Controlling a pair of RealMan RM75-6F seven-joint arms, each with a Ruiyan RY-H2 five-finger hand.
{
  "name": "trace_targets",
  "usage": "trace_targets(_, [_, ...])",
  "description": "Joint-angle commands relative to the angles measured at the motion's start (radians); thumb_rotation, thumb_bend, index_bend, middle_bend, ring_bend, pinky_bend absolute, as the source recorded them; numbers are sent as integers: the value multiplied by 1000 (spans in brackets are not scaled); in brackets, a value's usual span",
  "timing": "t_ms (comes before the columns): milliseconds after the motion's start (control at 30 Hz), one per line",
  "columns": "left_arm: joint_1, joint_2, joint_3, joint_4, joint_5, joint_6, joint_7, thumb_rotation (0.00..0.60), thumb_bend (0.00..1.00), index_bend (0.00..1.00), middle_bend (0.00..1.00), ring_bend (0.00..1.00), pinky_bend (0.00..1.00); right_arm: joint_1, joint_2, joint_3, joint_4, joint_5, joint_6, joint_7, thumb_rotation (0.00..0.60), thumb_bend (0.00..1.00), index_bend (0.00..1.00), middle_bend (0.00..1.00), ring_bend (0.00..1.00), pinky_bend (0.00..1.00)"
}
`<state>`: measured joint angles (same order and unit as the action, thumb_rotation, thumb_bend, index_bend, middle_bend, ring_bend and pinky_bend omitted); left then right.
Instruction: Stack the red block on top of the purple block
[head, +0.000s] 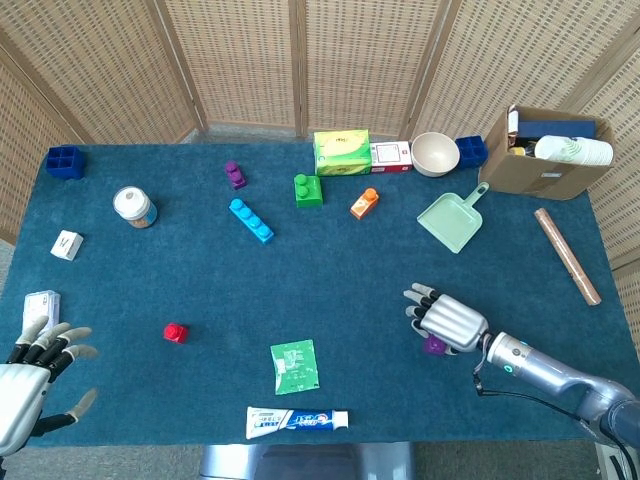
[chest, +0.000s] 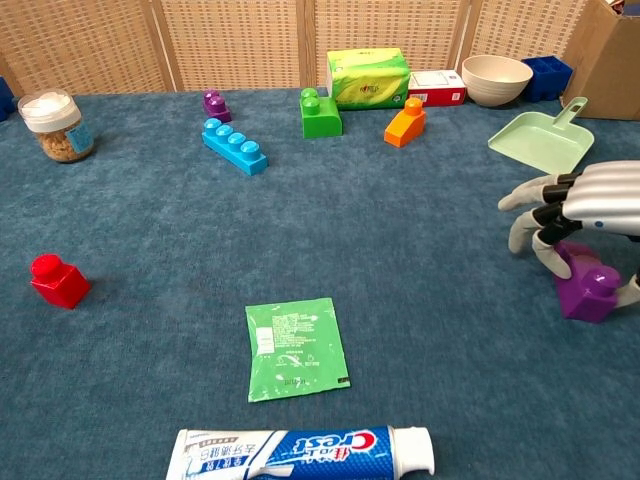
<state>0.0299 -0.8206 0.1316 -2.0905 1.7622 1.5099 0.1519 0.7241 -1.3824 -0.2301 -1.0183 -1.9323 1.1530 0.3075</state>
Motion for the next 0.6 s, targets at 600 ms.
trace_targets(600, [-21, -17, -15, 41, -20, -25, -37, 530, 377, 346, 244, 170, 0, 42, 37, 59, -207, 69, -69, -99, 600, 0, 700, 317, 151, 134])
